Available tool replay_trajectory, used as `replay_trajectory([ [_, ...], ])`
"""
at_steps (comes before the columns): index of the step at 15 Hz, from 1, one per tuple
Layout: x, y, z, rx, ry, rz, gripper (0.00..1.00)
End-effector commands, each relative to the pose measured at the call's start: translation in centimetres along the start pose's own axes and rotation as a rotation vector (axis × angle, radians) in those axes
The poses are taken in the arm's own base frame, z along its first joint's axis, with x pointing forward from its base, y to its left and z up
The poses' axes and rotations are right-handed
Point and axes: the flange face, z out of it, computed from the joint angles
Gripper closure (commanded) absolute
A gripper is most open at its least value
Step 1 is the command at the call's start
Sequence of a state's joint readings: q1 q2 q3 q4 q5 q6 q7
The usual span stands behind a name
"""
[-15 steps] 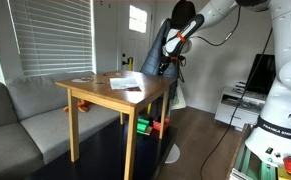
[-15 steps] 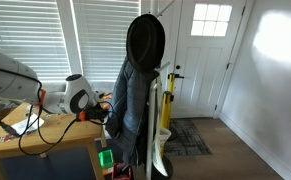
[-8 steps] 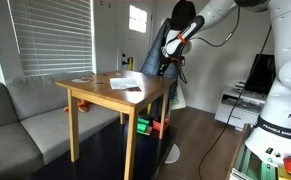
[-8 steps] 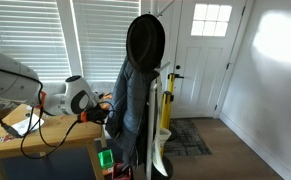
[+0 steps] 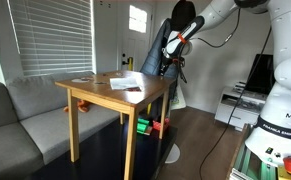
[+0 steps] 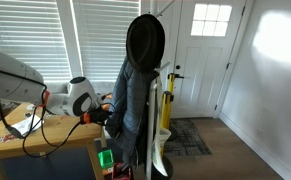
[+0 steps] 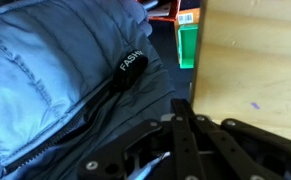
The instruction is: Move the table from the right to the left
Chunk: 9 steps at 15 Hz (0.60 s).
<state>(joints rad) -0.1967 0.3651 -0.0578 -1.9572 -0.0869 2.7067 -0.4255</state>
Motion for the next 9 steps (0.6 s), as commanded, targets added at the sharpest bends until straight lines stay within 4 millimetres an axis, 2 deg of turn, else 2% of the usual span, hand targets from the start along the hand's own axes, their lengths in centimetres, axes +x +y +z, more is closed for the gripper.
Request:
replay_trajectory([
  [1, 0.4, -1.4, -0.3, 0.074, 0.013, -0.018, 1.0],
  [7, 0.6, -3.2, -1.6, 0.119, 0.029, -0.097, 1.0],
  [9, 0.7, -4.4, -2.0, 0.133, 0.024, -0.13, 1.0],
])
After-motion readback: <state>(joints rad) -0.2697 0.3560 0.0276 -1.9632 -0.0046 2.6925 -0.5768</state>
